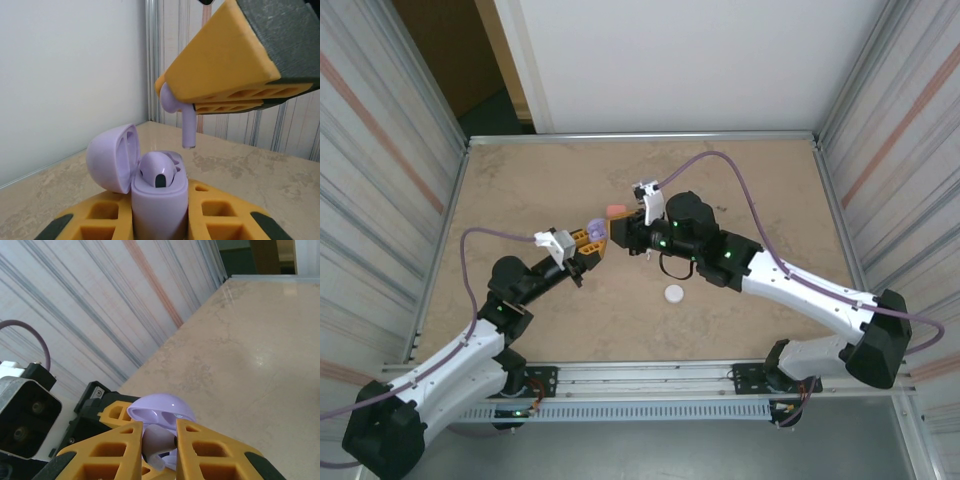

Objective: Insert wireless bluetooth earbuds into charging case

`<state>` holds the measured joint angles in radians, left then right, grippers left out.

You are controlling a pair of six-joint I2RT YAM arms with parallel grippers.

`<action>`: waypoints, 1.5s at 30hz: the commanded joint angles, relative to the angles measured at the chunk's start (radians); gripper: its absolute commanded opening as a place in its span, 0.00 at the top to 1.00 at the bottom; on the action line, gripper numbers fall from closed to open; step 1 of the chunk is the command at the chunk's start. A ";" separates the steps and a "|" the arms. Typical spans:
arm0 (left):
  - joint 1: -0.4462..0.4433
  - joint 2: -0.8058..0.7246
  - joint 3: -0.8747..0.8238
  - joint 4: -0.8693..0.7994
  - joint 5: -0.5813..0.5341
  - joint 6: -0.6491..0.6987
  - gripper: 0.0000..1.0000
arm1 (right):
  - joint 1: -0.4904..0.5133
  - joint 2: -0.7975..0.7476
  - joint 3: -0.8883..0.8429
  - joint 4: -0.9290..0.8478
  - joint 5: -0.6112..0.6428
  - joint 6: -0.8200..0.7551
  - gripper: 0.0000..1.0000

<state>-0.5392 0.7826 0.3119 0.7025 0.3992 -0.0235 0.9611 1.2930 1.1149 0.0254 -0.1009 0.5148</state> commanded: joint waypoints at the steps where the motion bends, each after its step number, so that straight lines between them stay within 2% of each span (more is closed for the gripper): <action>1: -0.006 -0.006 0.016 0.041 0.013 -0.006 1.00 | 0.007 0.016 0.038 0.035 0.018 -0.022 0.80; 34: -0.007 -0.042 0.011 0.020 0.000 0.001 1.00 | 0.017 0.057 0.036 0.016 -0.024 0.027 0.80; 45: -0.005 -0.044 0.012 0.022 0.003 -0.001 1.00 | 0.016 0.040 0.067 -0.045 0.002 -0.015 0.65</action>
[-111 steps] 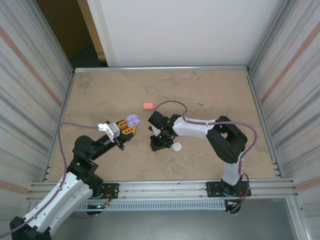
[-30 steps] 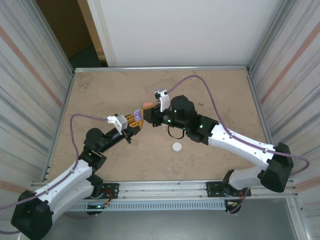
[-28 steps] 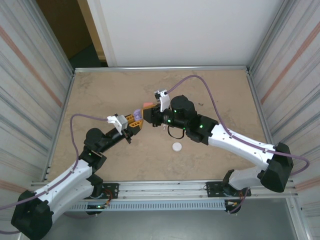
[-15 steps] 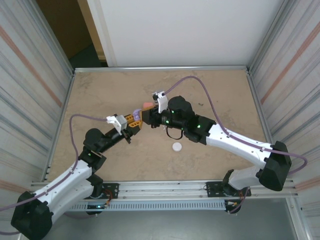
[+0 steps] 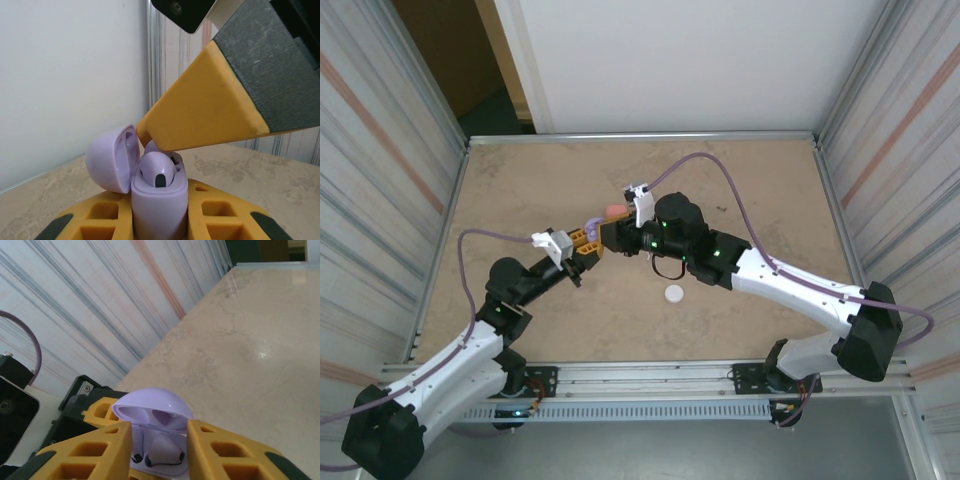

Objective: Insert wireless bluetooth earbuds into charging case

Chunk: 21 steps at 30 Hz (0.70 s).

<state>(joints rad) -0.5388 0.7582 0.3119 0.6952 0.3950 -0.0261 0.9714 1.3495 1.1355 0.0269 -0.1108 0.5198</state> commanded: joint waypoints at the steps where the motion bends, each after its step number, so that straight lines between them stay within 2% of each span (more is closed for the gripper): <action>1: -0.006 -0.019 0.012 0.029 0.007 0.000 1.00 | 0.006 -0.020 0.057 -0.060 0.015 -0.033 0.64; 7: -0.006 -0.016 0.013 0.030 0.011 -0.003 1.00 | -0.017 -0.076 0.064 -0.102 0.023 -0.091 0.55; 15: -0.006 -0.007 0.020 0.036 0.018 -0.012 1.00 | -0.075 -0.174 0.022 -0.145 0.012 -0.132 0.49; 21: -0.006 -0.003 0.027 0.038 0.023 -0.020 1.00 | -0.123 -0.261 -0.044 -0.130 -0.012 -0.141 0.36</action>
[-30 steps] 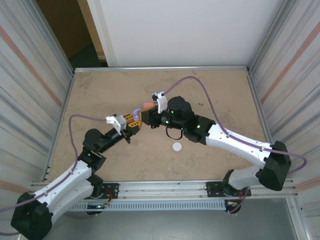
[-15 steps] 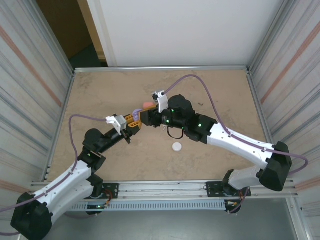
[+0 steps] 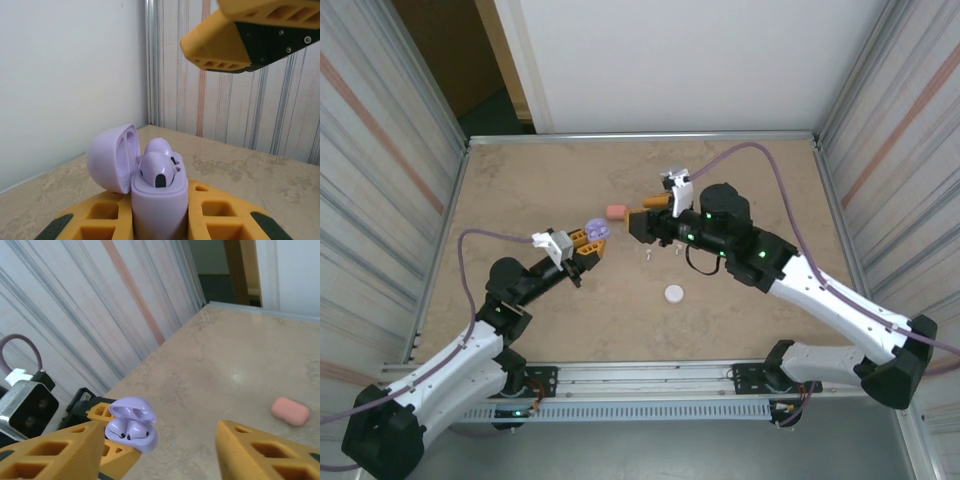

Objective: Insert wireless bluetooth earbuds into charging case

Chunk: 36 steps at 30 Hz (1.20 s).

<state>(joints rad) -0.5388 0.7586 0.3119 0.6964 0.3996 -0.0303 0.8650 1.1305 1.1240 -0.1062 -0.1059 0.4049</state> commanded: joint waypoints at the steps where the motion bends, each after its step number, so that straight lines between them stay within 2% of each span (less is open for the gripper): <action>1: -0.006 -0.003 0.030 0.037 0.021 -0.016 1.00 | -0.025 -0.056 -0.048 0.014 -0.019 -0.027 0.32; 9: -0.006 -0.008 0.045 0.030 0.027 -0.027 1.00 | -0.084 -0.164 -0.183 0.144 -0.040 -0.036 0.01; 16: -0.006 -0.003 0.064 0.032 0.033 -0.032 1.00 | -0.171 -0.210 -0.251 0.175 -0.072 0.019 0.01; 23: -0.007 0.070 0.171 0.009 0.019 -0.006 1.00 | -0.322 -0.228 -0.318 0.243 -0.178 0.125 0.01; 28: -0.005 0.174 0.309 -0.020 0.033 0.022 1.00 | -0.452 -0.238 -0.325 0.247 -0.317 0.165 0.01; 36: 0.008 0.353 0.522 0.029 0.158 -0.008 1.00 | -0.641 -0.258 -0.312 0.301 -0.570 0.302 0.01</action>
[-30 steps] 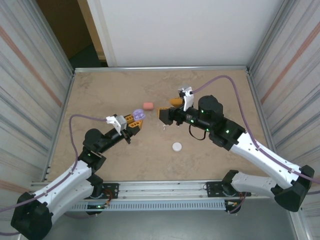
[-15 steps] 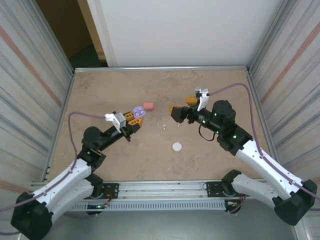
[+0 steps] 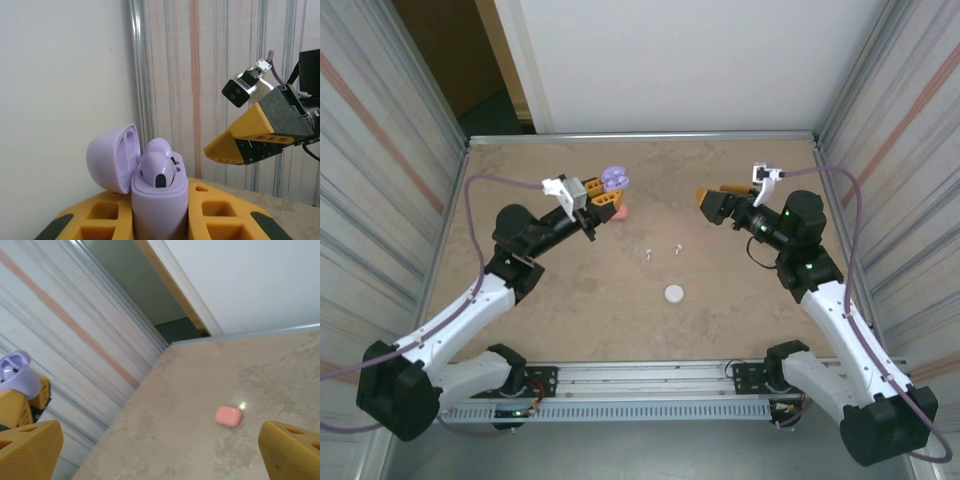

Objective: Insert wireless bluetooth earbuds into charging case

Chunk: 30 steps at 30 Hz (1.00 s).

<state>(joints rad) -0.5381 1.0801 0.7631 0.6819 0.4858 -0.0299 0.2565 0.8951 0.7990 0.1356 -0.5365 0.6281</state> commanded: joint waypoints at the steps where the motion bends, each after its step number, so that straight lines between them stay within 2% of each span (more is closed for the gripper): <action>1: 0.009 0.057 0.097 0.051 0.103 -0.022 1.00 | -0.042 -0.021 0.021 0.064 -0.163 0.093 0.01; 6: 0.013 0.154 0.140 0.151 0.248 -0.117 1.00 | -0.041 -0.018 0.059 0.059 -0.241 0.124 0.01; 11: 0.029 0.210 0.111 0.252 0.335 -0.194 1.00 | -0.001 -0.030 0.060 0.056 -0.228 0.118 0.01; 21: 0.035 0.296 0.055 0.417 0.459 -0.261 1.00 | 0.136 0.055 0.096 0.080 -0.215 0.129 0.01; 25: 0.036 0.324 0.043 0.495 0.478 -0.282 1.00 | 0.190 0.088 0.128 0.083 -0.199 0.101 0.01; 30: 0.038 0.346 0.051 0.528 0.505 -0.307 1.00 | 0.211 0.155 0.169 0.073 -0.215 0.099 0.01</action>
<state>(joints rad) -0.5056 1.4250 0.8146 1.1252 0.9474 -0.3084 0.4587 1.0332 0.9272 0.1917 -0.7349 0.7322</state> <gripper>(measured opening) 0.218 0.988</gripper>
